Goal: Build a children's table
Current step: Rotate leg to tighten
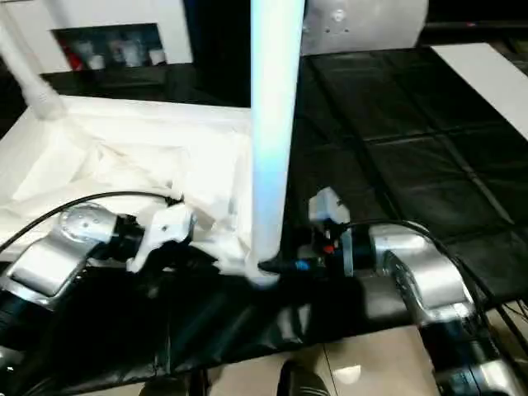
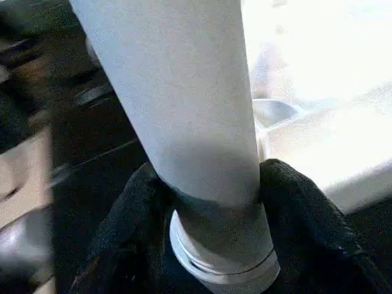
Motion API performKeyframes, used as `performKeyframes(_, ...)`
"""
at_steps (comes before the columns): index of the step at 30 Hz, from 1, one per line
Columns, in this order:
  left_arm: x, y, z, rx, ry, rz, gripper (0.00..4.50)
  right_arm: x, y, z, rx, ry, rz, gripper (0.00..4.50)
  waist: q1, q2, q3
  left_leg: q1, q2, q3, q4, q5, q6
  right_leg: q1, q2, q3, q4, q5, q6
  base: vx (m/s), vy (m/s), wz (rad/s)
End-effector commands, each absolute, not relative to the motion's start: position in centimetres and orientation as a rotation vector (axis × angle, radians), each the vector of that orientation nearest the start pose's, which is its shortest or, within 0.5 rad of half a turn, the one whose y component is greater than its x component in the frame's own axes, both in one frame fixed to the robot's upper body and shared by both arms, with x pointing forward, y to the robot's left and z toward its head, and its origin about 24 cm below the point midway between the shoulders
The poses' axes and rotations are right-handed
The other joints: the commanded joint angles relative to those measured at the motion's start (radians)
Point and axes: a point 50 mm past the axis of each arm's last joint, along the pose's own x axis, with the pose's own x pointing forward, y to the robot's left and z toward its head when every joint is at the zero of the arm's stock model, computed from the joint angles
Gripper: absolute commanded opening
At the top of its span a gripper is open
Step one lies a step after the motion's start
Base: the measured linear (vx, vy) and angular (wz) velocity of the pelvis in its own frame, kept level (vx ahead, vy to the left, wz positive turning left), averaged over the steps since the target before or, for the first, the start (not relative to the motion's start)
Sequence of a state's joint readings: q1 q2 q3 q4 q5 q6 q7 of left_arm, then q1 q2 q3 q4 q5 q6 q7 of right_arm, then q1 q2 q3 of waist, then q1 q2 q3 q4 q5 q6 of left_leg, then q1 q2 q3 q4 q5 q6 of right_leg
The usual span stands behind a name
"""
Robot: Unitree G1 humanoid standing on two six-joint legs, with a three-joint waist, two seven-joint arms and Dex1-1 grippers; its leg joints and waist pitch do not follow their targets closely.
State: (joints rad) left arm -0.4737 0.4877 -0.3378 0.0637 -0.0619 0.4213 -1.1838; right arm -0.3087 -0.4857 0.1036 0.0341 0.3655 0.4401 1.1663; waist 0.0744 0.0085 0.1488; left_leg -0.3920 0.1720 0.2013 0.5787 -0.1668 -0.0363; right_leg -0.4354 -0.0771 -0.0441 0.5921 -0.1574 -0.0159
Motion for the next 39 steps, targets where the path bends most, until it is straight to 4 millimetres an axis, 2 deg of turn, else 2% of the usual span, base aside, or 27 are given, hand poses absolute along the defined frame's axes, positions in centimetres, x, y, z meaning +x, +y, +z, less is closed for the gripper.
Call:
performKeyframes(1, 29.5, 10.6, 10.1, 0.386, 0.33, -1.227, 0.0, 25.9, -12.6, 8.5, 0.009, 0.268, 1.36, 1.98, -0.003, -0.001, -0.065, 0.018, 0.057, -0.035, -0.08, -0.261, 0.025, 0.057, -0.072, 0.046, -0.08, -0.389, -0.205, 0.0, 0.0, 0.0)
performKeyframes(3, 29.7, 10.3, 10.2, 0.367, 0.329, -1.193, 0.0, 25.8, -12.4, 8.3, 0.003, 0.27, 1.327, 1.98, -0.018, -0.004, -0.066, 0.019, 0.053, -0.032, -0.076, -0.249, 0.032, 0.055, -0.068, 0.046, -0.083, -0.369, -0.204, 0.0, 0.0, 0.0)
performKeyframes(5, 30.2, 9.2, 10.3, 0.329, 0.331, -1.113, 0.0, 26.0, -11.4, 8.0, 0.003, 0.264, 1.214, 1.98, -0.024, -0.008, -0.07, 0.018, 0.051, -0.029, -0.073, -0.229, 0.043, 0.057, -0.067, 0.046, -0.084, -0.363, -0.2, 0.0, 0.0, 0.0)
performKeyframes(7, 30.6, 8.6, 10.3, 0.328, 0.334, -1.069, 0.0, 26.7, -10.5, 7.9, 0.021, 0.249, 1.082, 1.96, -0.027, -0.007, -0.07, 0.016, 0.048, -0.031, -0.073, -0.216, 0.048, 0.056, -0.067, 0.044, -0.087, -0.381, -0.192, 0.0, 0.0, 0.0)
performKeyframes(8, 31.0, 8.2, 10.4, 0.326, 0.332, -1.037, 0.0, 27.1, -9.8, 7.9, 0.051, 0.241, 0.994, 1.95, -0.033, -0.008, -0.072, 0.015, 0.048, -0.03, -0.073, -0.208, 0.045, 0.054, -0.064, 0.043, -0.085, -0.379, -0.188, 0.0, 0.0, 0.0)
performKeyframes(9, 31.2, 8.1, 10.4, 0.324, 0.332, -1.024, 0.0, 27.3, -9.6, 7.9, 0.064, 0.238, 0.96, 1.95, -0.036, -0.006, -0.071, 0.016, 0.046, -0.032, -0.075, -0.218, 0.039, 0.052, -0.063, 0.042, -0.088, -0.4, -0.179, 0.0, 0.0, 0.0)
performKeyframes(12, 32.1, 7.2, 11.0, 0.331, 0.325, -0.965, 0.0, 28.4, -7.9, 8.1, 0.139, 0.227, 0.762, 1.92, -0.04, -0.004, -0.075, 0.02, 0.045, -0.031, -0.075, -0.222, 0.028, 0.048, -0.061, 0.043, -0.089, -0.402, -0.168, 0.0, 0.0, 0.0)
performKeyframes(13, 32.2, 7.2, 11.0, 0.333, 0.323, -0.963, 0.0, 28.5, -7.8, 8.1, 0.146, 0.226, 0.751, 1.92, -0.04, -0.004, -0.077, 0.021, 0.044, -0.031, -0.075, -0.221, 0.026, 0.048, -0.061, 0.043, -0.09, -0.398, -0.166, 0.0, 0.0, 0.0)
performKeyframes(14, 32.4, 7.0, 11.1, 0.341, 0.32, -0.956, 0.0, 28.8, -7.3, 8.2, 0.177, 0.221, 0.703, 1.92, -0.041, -0.003, -0.078, 0.018, 0.044, -0.032, -0.076, -0.217, 0.023, 0.05, -0.061, 0.043, -0.087, -0.38, -0.166, 0.0, 0.0, 0.0)
performKeyframes(15, 32.4, 7.0, 11.1, 0.341, 0.32, -0.956, 0.0, 28.8, -7.3, 8.2, 0.177, 0.221, 0.703, 1.92, -0.041, 0.0, -0.079, 0.021, 0.045, -0.031, -0.077, -0.22, 0.021, 0.049, -0.061, 0.043, -0.086, -0.36, -0.17, 0.0, 0.0, 0.0)
performKeyframes(16, 32.7, 6.6, 11.3, 0.365, 0.31, -0.95, 0.0, 29.5, -6.4, 8.3, 0.221, 0.218, 0.591, 1.92, -0.041, 0.0, -0.08, 0.022, 0.045, -0.03, -0.075, -0.215, 0.02, 0.049, -0.06, 0.045, -0.084, -0.339, -0.173, 0.0, 0.0, 0.0)
performKeyframes(17, 32.8, 6.3, 11.4, 0.385, 0.297, -0.951, 0.0, 30.3, -5.7, 8.4, 0.24, 0.221, 0.479, 1.92, -0.044, 0.006, -0.081, 0.021, 0.046, -0.03, -0.076, -0.207, 0.017, 0.047, -0.06, 0.045, -0.081, -0.31, -0.184, 0.0, 0.0, 0.0)
performKeyframes(18, 32.9, 6.1, 11.5, 0.396, 0.289, -0.954, 0.0, 30.6, -5.3, 8.4, 0.244, 0.224, 0.414, 1.92, -0.046, 0.004, -0.082, 0.02, 0.044, -0.03, -0.077, -0.208, 0.013, 0.047, -0.059, 0.044, -0.08, -0.307, -0.186, 0.0, 0.0, 0.0)
performKeyframes(20, 32.9, 5.9, 11.5, 0.397, 0.286, -0.961, 0.0, 30.8, -4.9, 8.6, 0.241, 0.215, 0.399, 1.92, -0.049, 0.008, -0.084, 0.023, 0.043, -0.03, -0.077, -0.21, -0.001, 0.051, -0.059, 0.044, -0.077, -0.276, -0.187, 0.0, 0.0, 0.0)
performKeyframes(21, 32.9, 5.9, 11.5, 0.398, 0.282, -0.965, 0.0, 30.9, -4.7, 8.7, 0.211, 0.198, 0.397, 2.48, -0.046, 0.009, -0.089, 0.027, 0.045, -0.028, -0.074, -0.198, 0.002, 0.053, -0.058, 0.046, -0.073, -0.227, -0.192, 0.0, 0.0, 0.0)
performKeyframes(22, 32.9, 5.9, 11.5, 0.398, 0.279, -0.967, 0.0, 30.9, -4.7, 8.8, 0.174, 0.177, 0.393, 2.48, -0.045, 0.008, -0.094, 0.022, 0.044, -0.028, -0.072, -0.156, 0.011, 0.06, -0.057, 0.045, -0.062, -0.152, -0.205, 0.0, 0.0, 0.0)
performKeyframes(24, 32.9, 5.9, 11.5, 0.395, 0.277, -0.97, 0.0, 30.8, -4.9, 8.8, 0.175, 0.169, 0.381, 2.72, -0.043, 0.008, -0.098, 0.02, 0.043, -0.025, -0.066, -0.105, 0.035, 0.064, -0.056, 0.046, -0.052, -0.054, -0.226, 0.0, 0.0, 0.0)
performKeyframes(26, 32.7, 6.2, 11.3, 0.396, 0.267, -0.996, 0.0, 30.8, -6.1, 8.9, 0.18, 0.139, 0.354, 2.89, -0.04, 0.008, -0.103, 0.021, 0.042, -0.023, -0.063, -0.083, 0.058, 0.069, -0.057, 0.045, -0.049, -0.017, -0.242, 0.0, 0.0, 0.0)
performKeyframes(28, 32.5, 6.5, 11.0, 0.398, 0.257, -1.021, 0.0, 30.7, -7.1, 9.0, 0.162, 0.109, 0.335, 3.06, -0.038, 0.007, -0.105, 0.02, 0.043, -0.022, -0.06, -0.075, 0.07, 0.071, -0.058, 0.045, -0.047, -0.006, -0.252, 0.0, 0.0, 0.0)
performKeyframes(30, 32.3, 7.0, 10.5, 0.406, 0.231, -1.041, 0.0, 30.1, -8.8, 9.4, 0.061, 0.049, 0.371, 3.26, -0.034, 0.004, -0.111, 0.02, 0.044, -0.022, -0.057, -0.077, 0.077, 0.077, -0.057, 0.045, -0.045, -0.01, -0.253, 0.0, 0.0, 0.0)
performKeyframes(32, 32.3, 7.3, 10.4, 0.405, 0.229, -1.033, 0.0, 29.8, -9.5, 9.5, 0.048, 0.042, 0.382, 3.42, -0.032, 0.003, -0.112, 0.018, 0.044, -0.021, -0.055, -0.066, 0.086, 0.078, -0.058, 0.045, -0.041, 0.01, -0.259, 0.0, 0.0, 0.0)
performKeyframes(33, 32.3, 7.5, 10.2, 0.403, 0.229, -1.026, 0.0, 29.6, -10.0, 9.6, 0.044, 0.038, 0.386, 3.49, -0.032, 0.003, -0.112, 0.018, 0.045, -0.021, -0.054, -0.068, 0.088, 0.077, -0.058, 0.045, -0.042, 0.005, -0.259, 0.0, 0.0, 0.0)
performKeyframes(34, 32.2, 7.6, 10.2, 0.397, 0.207, -1.036, 0.0, 29.3, -10.9, 9.7, 0.036, 0.035, 0.379, 3.56, -0.03, -0.006, -0.111, 0.017, 0.044, -0.021, -0.054, -0.095, 0.089, 0.077, -0.059, 0.045, -0.047, -0.053, -0.249, 0.0, 0.0, 0.0)
performKeyframes(36, 31.8, 7.9, 10.3, 0.351, 0.174, -1.054, 0.0, 28.5, -12.3, 10.2, 0.053, 0.017, 0.388, 3.86, -0.027, -0.005, -0.114, 0.02, 0.047, -0.022, -0.054, -0.116, 0.083, 0.078, -0.062, 0.046, -0.052, -0.116, -0.233, 0.0, 0.0, 0.0)
performKeyframes(37, 31.6, 8.0, 10.4, 0.334, 0.159, -1.062, 0.0, 28.2, -12.9, 10.6, 0.049, 0.004, 0.392, 3.86, -0.027, -0.007, -0.113, 0.018, 0.046, -0.022, -0.054, -0.12, 0.079, 0.079, -0.062, 0.045, -0.053, -0.135, -0.229, 0.0, 0.0, 0.0)
performKeyframes(38, 31.6, 8.1, 10.5, 0.33, 0.154, -1.06, 0.44, 28.1, -13.1, 10.7, 0.047, -0.001, 0.398, 3.95, -0.027, -0.007, -0.114, 0.018, 0.045, -0.022, -0.054, -0.124, 0.073, 0.079, -0.061, 0.046, -0.054, -0.157, -0.22, 0.0, 0.0, 0.0)
performKeyframes(39, 31.4, 8.3, 10.5, 0.322, 0.149, -1.064, 0.55, 27.8, -13.3, 11.1, 0.048, -0.01, 0.407, 4.0, -0.026, -0.006, -0.115, 0.019, 0.044, -0.021, -0.052, -0.128, 0.073, 0.075, -0.061, 0.046, -0.055, -0.175, -0.217, 0.0, 0.0, 0.0)
